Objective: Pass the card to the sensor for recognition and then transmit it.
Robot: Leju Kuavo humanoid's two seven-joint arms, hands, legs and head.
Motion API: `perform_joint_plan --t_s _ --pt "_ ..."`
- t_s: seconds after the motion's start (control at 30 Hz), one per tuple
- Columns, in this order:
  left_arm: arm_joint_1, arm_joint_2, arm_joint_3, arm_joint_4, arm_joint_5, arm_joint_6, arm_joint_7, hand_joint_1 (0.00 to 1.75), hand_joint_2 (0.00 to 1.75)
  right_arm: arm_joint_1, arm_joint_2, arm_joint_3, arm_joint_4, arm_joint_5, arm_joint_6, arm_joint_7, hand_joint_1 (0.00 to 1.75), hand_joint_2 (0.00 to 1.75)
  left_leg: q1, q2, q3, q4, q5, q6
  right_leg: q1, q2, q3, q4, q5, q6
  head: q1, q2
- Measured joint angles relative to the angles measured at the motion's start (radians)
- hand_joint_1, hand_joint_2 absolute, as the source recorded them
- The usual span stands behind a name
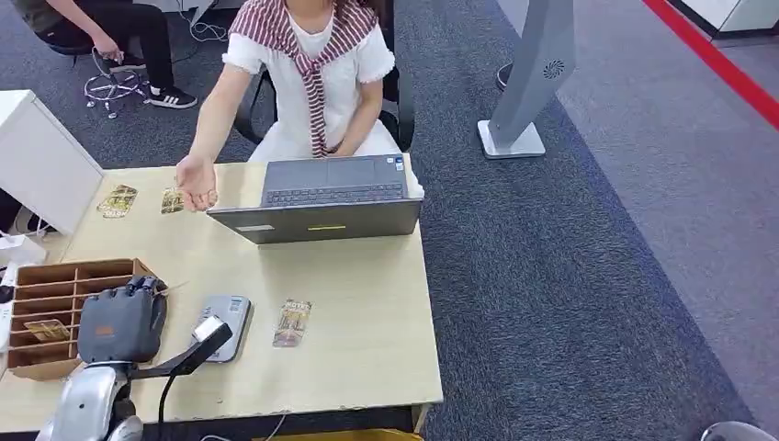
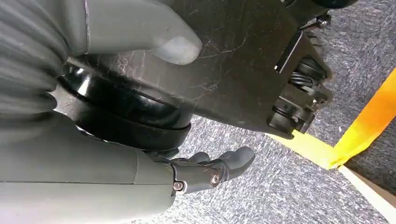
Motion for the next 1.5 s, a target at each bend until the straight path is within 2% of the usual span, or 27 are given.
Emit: perform_joint_plan --t_s 0.1,0.23,0.33,0.43,0.6,0.67,0.93,1.5 --pt "0.0 0.0 0.0 0.0 0.0 0.001 0.0 1.75 1.75 0.0 0.0 0.0 0.0 0.0 0.0 0.0 0.0 1.75 0.0 0.0 0.0 0.0 0.0 0.0 0.0 0.0 0.0 0.0 0.0 0.0 0.0 0.0" --pt "-0.002 0.0 0.0 -0.012 -0.002 0.061 -0.022 1.75 1.75 0.0 0.0 0.0 0.0 0.0 0.0 -0.001 0.0 1.75 0.0 0.0 0.0 0.0 0.0 0.0 0.0 0.0 0.0 0.0 0.0 0.0 0.0 0.0" --pt "-0.019 0.001 0.001 -0.033 0.002 0.068 -0.035 1.75 1.75 0.0 0.0 0.0 0.0 -0.001 0.0 -0.001 0.0 1.75 0.0 0.0 0.0 0.0 0.0 0.0 0.0 0.0 0.0 0.0 0.0 0.0 0.0 0.0" --pt "-0.038 0.001 0.0 -0.04 0.004 0.019 -0.044 1.75 1.75 0.0 0.002 0.0 0.0 -0.001 0.0 0.0 0.0 1.75 0.0 0.0 0.0 0.0 0.0 0.0 0.0 0.0 0.0 0.0 0.0 0.0 0.0 0.0" --pt "-0.057 0.023 -0.011 -0.025 0.02 -0.174 -0.046 1.75 1.75 -0.002 0.003 0.001 0.0 0.0 0.003 0.004 0.0 1.75 0.0 0.0 0.0 0.0 0.0 0.0 0.0 0.0 0.0 0.0 0.0 0.0 0.0 0.0" --pt "-0.058 0.039 -0.027 -0.001 0.035 -0.218 -0.053 1.75 1.75 -0.003 0.003 0.001 0.0 0.0 0.005 0.007 0.0 1.75 0.0 0.0 0.0 0.0 0.0 0.0 0.0 0.001 0.0 0.0 0.0 0.0 0.0 0.0" --pt "-0.058 0.073 -0.062 0.042 0.043 -0.224 -0.055 1.75 1.75 -0.004 0.003 0.001 0.0 -0.002 0.006 0.003 0.0 1.75 0.0 0.0 0.0 0.0 0.0 0.0 0.0 0.0 0.0 0.0 0.0 0.0 0.0 0.0" --pt "-0.062 0.085 -0.085 0.061 0.058 -0.23 -0.055 1.75 1.75 -0.004 0.003 0.001 0.0 -0.011 0.006 0.003 0.0 1.75 0.0 0.0 0.0 0.0 0.0 0.0 0.0 0.001 0.0 0.0 0.0 0.0 0.0 0.0"
